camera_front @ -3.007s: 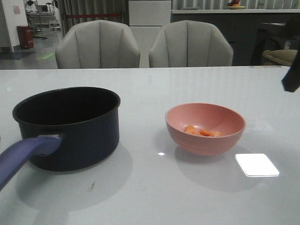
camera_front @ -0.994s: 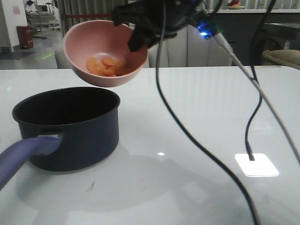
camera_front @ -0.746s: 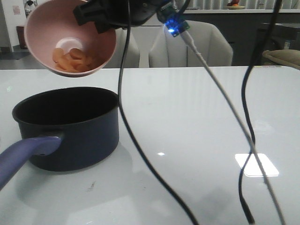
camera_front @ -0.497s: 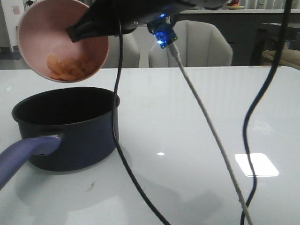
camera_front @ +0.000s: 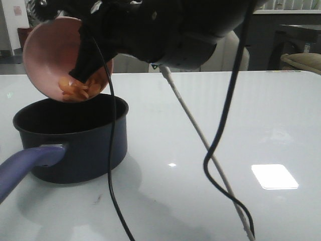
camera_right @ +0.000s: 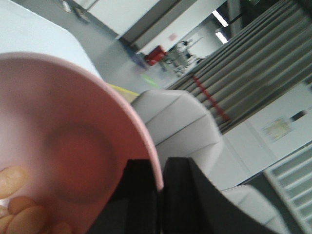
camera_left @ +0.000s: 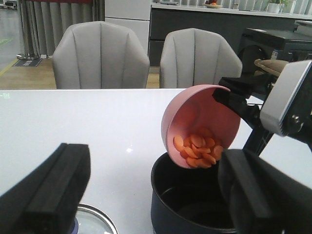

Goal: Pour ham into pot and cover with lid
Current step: 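Tilt the pink bowl to pour the orange pieces into the pot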

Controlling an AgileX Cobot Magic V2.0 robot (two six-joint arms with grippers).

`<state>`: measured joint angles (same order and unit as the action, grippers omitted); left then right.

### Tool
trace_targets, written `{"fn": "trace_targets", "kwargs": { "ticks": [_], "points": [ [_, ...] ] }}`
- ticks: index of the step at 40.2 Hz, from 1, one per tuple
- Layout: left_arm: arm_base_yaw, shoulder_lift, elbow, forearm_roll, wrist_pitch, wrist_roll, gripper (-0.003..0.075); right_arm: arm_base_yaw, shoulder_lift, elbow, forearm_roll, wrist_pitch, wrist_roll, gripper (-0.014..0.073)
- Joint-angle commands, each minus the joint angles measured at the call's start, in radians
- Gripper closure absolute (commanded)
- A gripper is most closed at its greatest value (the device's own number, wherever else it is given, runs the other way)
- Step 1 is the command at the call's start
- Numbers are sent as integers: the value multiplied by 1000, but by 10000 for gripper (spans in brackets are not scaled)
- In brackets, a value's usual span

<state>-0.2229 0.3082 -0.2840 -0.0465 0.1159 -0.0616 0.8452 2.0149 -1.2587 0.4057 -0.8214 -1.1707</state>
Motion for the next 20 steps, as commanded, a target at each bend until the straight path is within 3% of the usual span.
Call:
{"fn": "trace_targets", "kwargs": {
  "ticks": [1,7,20],
  "points": [
    [-8,6,-29,-9,-86,-2,135,3,-26,-27,-7,-213,-101,464],
    [-8,6,-29,-9,-86,-2,135,8,25,-26,-59,-462,-198,464],
    [-8,6,-29,-9,-86,-2,135,8,37,-25,-132,-466,-213,464]
  ]
}}
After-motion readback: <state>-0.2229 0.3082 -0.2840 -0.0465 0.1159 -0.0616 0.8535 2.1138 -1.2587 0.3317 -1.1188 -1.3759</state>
